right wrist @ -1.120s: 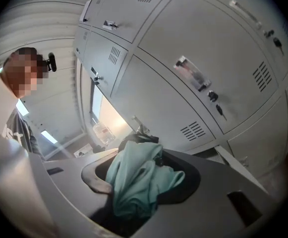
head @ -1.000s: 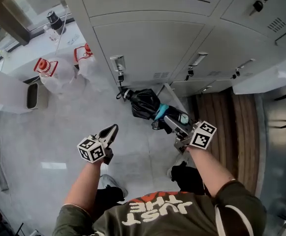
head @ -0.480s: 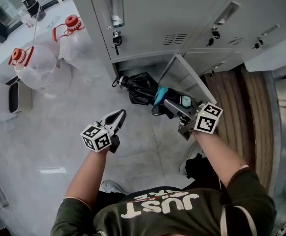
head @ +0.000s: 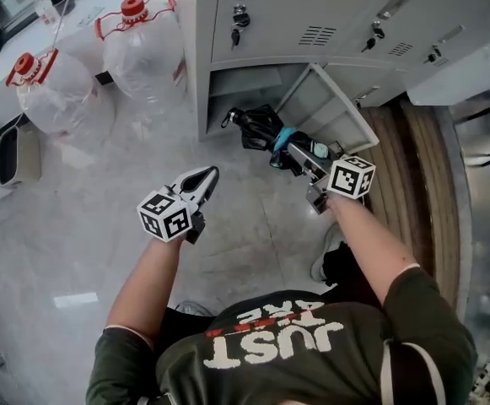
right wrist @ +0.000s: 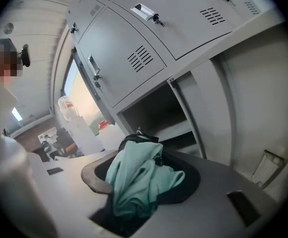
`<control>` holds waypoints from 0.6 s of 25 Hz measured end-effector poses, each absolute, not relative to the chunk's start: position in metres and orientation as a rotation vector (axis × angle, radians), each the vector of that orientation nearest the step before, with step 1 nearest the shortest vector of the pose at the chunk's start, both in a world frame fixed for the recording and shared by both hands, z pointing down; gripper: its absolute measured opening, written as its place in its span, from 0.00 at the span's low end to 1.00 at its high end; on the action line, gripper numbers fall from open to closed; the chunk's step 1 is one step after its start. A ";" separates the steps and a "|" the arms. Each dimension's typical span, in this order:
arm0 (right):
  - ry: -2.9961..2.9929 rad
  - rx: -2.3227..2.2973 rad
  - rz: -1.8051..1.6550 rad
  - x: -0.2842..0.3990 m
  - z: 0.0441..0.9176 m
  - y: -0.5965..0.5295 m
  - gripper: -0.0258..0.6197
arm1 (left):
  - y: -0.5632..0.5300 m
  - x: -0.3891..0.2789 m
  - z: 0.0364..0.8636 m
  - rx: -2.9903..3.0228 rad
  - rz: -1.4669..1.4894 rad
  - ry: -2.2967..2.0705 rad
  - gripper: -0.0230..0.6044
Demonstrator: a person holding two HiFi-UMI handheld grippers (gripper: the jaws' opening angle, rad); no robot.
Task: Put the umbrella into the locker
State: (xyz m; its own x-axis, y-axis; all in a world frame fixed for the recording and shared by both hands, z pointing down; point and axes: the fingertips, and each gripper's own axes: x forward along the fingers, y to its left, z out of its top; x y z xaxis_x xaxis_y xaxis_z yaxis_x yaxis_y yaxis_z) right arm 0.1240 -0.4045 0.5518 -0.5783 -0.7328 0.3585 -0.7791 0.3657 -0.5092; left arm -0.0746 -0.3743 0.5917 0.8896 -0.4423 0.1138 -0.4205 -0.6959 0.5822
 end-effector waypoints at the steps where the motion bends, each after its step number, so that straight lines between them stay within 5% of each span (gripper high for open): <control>1: -2.533 1.446 0.996 0.122 0.550 -0.408 0.38 | -0.372 -0.078 0.588 2.436 -0.051 -0.616 0.05; 15: -2.498 1.721 0.846 0.118 0.509 -0.456 0.37 | -0.347 -0.132 0.561 2.436 -0.069 -0.673 0.05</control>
